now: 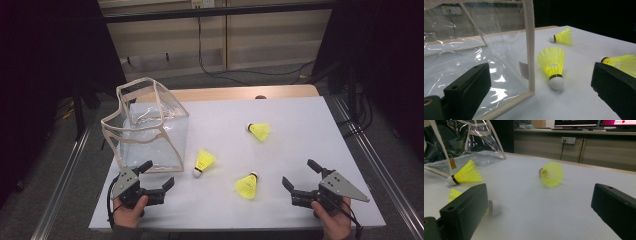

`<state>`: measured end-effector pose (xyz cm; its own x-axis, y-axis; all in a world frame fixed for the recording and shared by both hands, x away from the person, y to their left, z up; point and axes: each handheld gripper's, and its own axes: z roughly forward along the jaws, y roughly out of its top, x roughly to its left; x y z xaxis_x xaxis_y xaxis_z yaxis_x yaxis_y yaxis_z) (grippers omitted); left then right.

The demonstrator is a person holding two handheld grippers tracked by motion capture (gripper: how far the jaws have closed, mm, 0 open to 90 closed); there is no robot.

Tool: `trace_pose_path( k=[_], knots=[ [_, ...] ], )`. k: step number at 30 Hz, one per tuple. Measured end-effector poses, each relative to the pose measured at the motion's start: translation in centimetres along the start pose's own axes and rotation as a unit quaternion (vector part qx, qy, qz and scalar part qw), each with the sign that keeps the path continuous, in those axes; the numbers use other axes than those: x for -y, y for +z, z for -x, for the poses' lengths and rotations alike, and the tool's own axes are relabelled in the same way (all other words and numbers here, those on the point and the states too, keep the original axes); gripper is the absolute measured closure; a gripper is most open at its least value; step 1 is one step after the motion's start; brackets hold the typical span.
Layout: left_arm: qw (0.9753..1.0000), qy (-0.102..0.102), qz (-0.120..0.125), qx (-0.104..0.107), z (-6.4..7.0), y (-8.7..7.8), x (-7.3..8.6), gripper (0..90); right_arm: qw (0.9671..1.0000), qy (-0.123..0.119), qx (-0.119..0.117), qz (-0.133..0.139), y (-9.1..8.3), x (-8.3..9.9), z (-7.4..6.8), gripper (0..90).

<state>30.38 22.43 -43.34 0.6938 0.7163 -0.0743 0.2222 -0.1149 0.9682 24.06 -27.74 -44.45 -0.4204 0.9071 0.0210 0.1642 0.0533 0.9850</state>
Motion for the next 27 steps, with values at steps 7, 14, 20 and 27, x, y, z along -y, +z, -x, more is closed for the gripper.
trace_pose_path(
  k=[7,14,20,27],
  knots=[
    [0.9999,0.006,-0.005,0.009,0.27,0.17,-0.09,2.6,1.0,0.002,0.0,0.0,0.13,0.01,0.16,0.7],
    [0.9999,0.005,-0.006,0.013,0.5,0.15,-0.17,2.3,1.0,0.001,-0.001,0.0,0.24,-0.04,0.13,0.8],
    [0.9999,0.001,-0.003,0.017,0.81,0.3,-0.3,2.3,1.0,-0.005,-0.005,0.0,0.02,-0.09,-0.05,0.8],
    [0.9998,0.002,-0.004,0.018,0.88,0.47,-0.31,2.2,1.0,-0.004,-0.004,0.003,-0.34,-0.23,-0.11,0.8]
  ],
)
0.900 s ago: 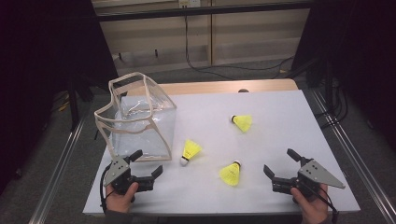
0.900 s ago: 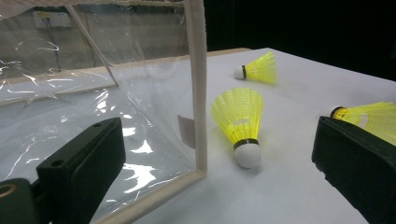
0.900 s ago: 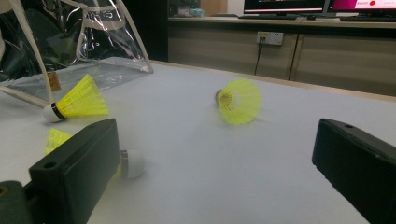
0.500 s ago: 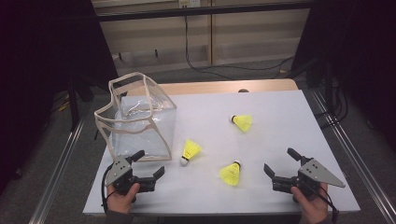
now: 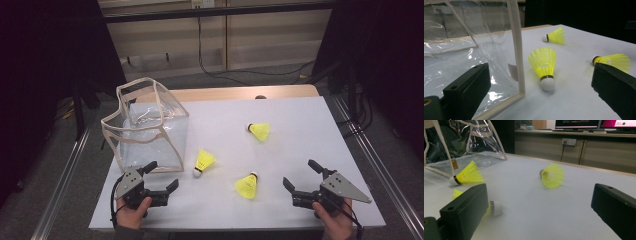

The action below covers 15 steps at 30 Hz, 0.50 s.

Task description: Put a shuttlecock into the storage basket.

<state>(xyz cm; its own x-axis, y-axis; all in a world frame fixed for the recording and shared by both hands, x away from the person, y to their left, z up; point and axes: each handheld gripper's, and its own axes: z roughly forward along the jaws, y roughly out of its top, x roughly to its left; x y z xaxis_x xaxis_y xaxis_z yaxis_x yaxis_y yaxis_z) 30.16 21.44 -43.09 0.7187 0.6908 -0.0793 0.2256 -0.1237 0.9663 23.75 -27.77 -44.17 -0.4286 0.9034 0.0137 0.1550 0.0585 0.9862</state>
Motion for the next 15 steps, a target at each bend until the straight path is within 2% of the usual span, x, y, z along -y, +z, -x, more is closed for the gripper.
trace_pose_path(
  k=[4,7,15],
  knots=[
    [1.0,0.003,-0.004,0.003,0.0,0.0,0.0,2.2,1.0,-0.001,0.0,0.002,0.0,-0.1,-0.1,0.8],
    [1.0,-0.004,-0.003,0.004,0.2,0.2,-0.1,1.9,1.0,-0.002,-0.002,0.002,0.0,-0.1,-0.1,0.8],
    [0.9996,0.001,-0.017,0.021,1.2,1.0,-0.4,1.7,1.0,-0.001,-0.003,0.001,0.0,-0.1,-0.1,0.9]
  ],
)
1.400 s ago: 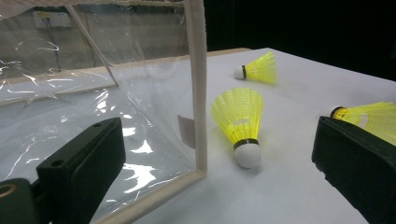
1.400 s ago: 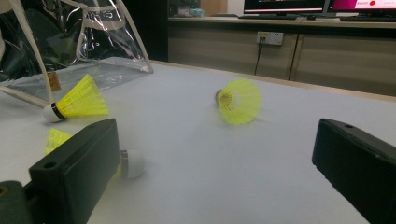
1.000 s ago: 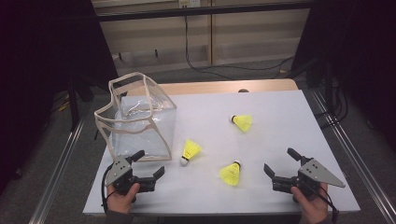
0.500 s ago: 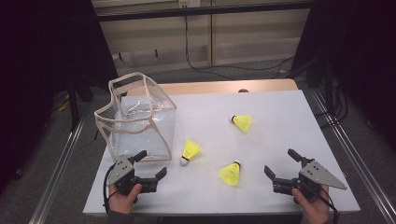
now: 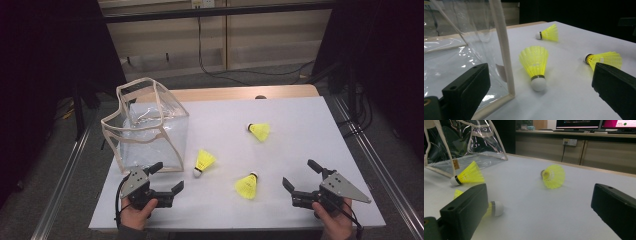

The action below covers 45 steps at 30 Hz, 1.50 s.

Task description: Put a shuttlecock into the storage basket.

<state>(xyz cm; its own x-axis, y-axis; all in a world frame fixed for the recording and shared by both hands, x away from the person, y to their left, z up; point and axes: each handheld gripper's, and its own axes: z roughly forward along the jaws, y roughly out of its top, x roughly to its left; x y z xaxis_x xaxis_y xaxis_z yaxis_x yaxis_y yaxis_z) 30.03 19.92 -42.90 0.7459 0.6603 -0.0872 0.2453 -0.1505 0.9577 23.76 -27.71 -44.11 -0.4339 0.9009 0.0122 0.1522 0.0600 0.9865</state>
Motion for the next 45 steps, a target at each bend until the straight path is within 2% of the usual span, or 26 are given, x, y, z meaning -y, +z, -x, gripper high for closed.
trace_pose_path(
  k=[11,13,23,28,30,31,36,38,45],
  knots=[
    [0.9999,0.002,-0.015,0.008,0.7,0.9,-0.3,1.7,1.0,0.001,0.0,0.001,-0.1,0.0,0.0,1.0],
    [0.9996,0.003,-0.026,0.006,0.9,1.1,-0.3,1.7,1.0,-0.001,-0.001,0.002,-0.1,0.0,0.0,1.0],
    [0.9976,0.009,-0.068,0.011,2.2,2.5,-0.7,2.0,1.0,-0.004,-0.002,0.002,-0.1,-0.1,-0.1,1.2],
    [0.997,0.005,-0.077,0.011,2.3,2.9,-0.8,2.1,1.0,-0.004,-0.003,0.002,-0.1,-0.1,-0.1,1.2],
    [0.9967,-0.002,-0.08,0.012,2.3,3.0,-0.7,2.4,1.0,-0.005,-0.003,0.002,-0.1,-0.1,-0.1,1.2],
    [0.9962,-0.012,-0.084,0.016,2.4,3.1,-0.7,2.4,1.0,-0.005,-0.004,0.002,-0.1,-0.1,-0.2,1.3],
    [0.9956,0.001,-0.093,0.013,2.5,3.5,-0.7,2.9,1.0,-0.007,-0.005,0.002,0.0,-0.1,-0.2,1.3],
    [0.9952,-0.007,-0.096,0.015,2.6,3.6,-0.7,3.9,1.0,-0.007,-0.006,0.003,-0.1,-0.1,-0.2,1.3],
    [0.9936,-0.005,-0.109,0.027,2.8,4.0,-0.7,5.8,1.0,-0.007,-0.005,0.003,0.0,-0.1,-0.2,1.6]
  ],
)
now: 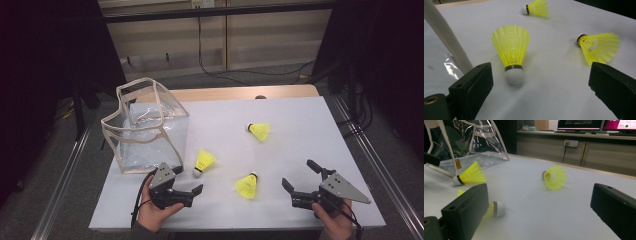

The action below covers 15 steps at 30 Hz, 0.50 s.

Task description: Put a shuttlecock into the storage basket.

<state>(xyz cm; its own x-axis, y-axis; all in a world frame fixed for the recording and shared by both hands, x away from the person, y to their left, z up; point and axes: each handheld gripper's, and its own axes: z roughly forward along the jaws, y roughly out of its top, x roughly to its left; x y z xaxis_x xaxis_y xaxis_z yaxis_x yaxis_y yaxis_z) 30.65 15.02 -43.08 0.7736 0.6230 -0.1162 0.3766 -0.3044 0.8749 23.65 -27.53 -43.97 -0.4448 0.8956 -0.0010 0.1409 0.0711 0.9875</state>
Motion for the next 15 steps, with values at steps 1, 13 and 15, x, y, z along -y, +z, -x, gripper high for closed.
trace_pose_path(
  k=[1,13,15],
  knots=[
    [1.0,0.0,0.001,0.002,0.1,0.1,0.0,5.9,1.0,-0.001,0.0,0.0,0.0,0.0,0.0,1.6],
    [0.9995,0.001,-0.03,-0.005,0.0,1.1,-0.2,6.9,1.0,-0.002,-0.002,0.0,0.0,0.0,0.0,1.6],
    [0.9996,0.0,-0.028,-0.003,0.0,1.2,-0.2,7.5,1.0,-0.001,-0.001,0.0,0.0,0.0,0.0,1.7]
  ],
)
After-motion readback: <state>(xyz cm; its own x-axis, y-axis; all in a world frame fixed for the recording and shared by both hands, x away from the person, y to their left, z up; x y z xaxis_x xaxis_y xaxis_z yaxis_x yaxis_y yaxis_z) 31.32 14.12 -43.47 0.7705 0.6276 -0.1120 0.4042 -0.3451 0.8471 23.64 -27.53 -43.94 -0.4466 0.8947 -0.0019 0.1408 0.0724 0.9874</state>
